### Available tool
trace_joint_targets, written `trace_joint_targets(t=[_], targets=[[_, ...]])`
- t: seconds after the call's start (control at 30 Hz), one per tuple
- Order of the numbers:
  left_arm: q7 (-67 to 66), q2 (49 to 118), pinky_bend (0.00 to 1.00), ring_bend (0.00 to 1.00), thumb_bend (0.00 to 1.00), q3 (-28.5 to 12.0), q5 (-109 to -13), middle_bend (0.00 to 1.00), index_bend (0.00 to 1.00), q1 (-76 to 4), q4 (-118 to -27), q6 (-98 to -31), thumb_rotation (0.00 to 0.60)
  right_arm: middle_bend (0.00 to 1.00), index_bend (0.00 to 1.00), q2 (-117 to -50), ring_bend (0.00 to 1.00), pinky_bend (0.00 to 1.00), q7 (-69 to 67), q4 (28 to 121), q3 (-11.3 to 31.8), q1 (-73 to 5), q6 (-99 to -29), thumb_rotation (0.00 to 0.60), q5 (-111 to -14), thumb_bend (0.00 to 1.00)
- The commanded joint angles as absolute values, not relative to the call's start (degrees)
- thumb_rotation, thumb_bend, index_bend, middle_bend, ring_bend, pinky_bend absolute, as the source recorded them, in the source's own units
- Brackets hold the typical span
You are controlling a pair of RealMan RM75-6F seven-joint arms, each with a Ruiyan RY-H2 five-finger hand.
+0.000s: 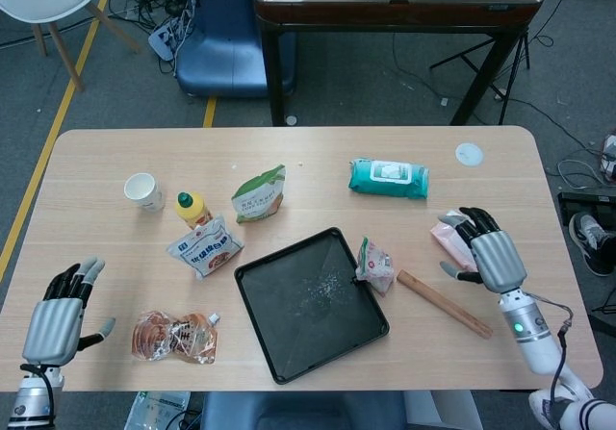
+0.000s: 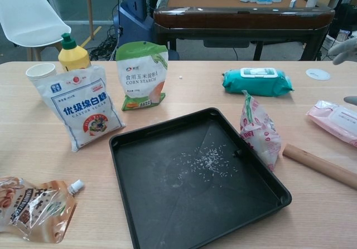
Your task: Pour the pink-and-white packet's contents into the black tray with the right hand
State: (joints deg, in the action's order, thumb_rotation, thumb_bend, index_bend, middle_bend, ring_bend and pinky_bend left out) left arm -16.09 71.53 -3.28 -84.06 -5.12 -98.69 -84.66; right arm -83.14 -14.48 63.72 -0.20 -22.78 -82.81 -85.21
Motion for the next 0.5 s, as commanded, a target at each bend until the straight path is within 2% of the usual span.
trace_joint_targets(t=[0.03,0.23,0.5], targets=[[-15.68,71.53,0.09,0.06,0.20,-3.27,-84.19,0.10,0.10,-5.19,-98.30,-84.74,0.600,0.30,0.23,-72.53,0.17,0.16,-4.81,78.62,1.12,-16.02,-83.87,0.600,-78.83,0.21],[-15.58,71.61,0.09,0.06,0.20,-3.14,-84.96,0.10,0.10,-5.18,-98.13,-85.49,0.600,0.30,0.23,-69.20,0.17,0.16,-2.79,84.09,0.86,-11.97,-86.58,0.600,-78.25,0.21],[-15.55,71.38,0.09,0.06,0.20,-3.04,-85.25,0.10,0.10,-5.28,-98.42,-85.69,0.600,0.30,0.23,-68.59,0.17,0.16,-3.52,84.89,1.35,-9.79,-86.51,0.600,-78.66,0.21]])
